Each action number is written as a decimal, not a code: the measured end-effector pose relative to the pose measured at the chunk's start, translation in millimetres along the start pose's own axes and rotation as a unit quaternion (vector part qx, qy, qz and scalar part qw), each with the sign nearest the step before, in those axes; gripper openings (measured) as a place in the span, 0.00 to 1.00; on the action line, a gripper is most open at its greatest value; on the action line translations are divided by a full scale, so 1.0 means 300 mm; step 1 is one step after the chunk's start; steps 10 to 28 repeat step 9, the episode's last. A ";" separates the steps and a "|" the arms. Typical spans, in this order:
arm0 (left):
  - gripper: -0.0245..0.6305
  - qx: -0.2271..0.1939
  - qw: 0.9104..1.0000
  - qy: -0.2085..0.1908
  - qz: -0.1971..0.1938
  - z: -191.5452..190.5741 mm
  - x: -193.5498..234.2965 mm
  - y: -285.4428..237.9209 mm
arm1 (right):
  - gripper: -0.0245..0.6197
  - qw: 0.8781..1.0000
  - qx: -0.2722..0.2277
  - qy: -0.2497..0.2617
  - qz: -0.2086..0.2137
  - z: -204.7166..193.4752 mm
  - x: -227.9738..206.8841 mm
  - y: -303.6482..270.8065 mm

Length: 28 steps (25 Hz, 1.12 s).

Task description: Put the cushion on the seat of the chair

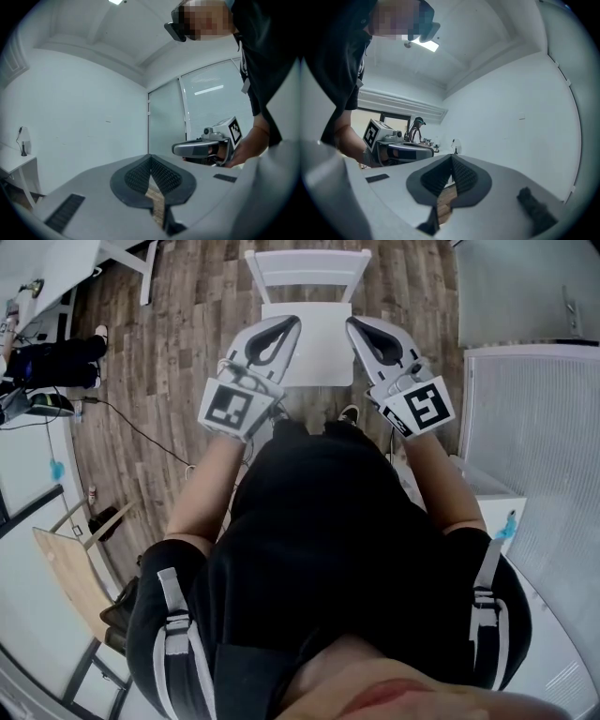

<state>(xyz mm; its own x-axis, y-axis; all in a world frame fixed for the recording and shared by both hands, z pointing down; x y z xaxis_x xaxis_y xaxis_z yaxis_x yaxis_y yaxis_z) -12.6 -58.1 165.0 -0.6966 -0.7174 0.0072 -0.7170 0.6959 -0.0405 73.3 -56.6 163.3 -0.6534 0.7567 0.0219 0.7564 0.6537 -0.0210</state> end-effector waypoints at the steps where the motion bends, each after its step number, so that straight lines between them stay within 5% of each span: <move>1: 0.06 0.002 1.000 0.000 -0.001 -0.002 0.002 0.002 | 0.06 1.000 0.001 0.000 0.000 -0.001 0.001 0.000; 28: 0.06 0.004 1.000 0.002 -0.001 -0.020 -0.009 -0.007 | 0.06 1.000 0.001 0.002 -0.001 -0.014 -0.004 0.012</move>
Point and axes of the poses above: the fingertips, and each gripper's own axes: y backward along the fingers, x to its left, z out of its top, the point moved 1 cm from there along y, backward along the fingers, and after that the axes turned 2 degrees about -x, right-handed, at the moved point
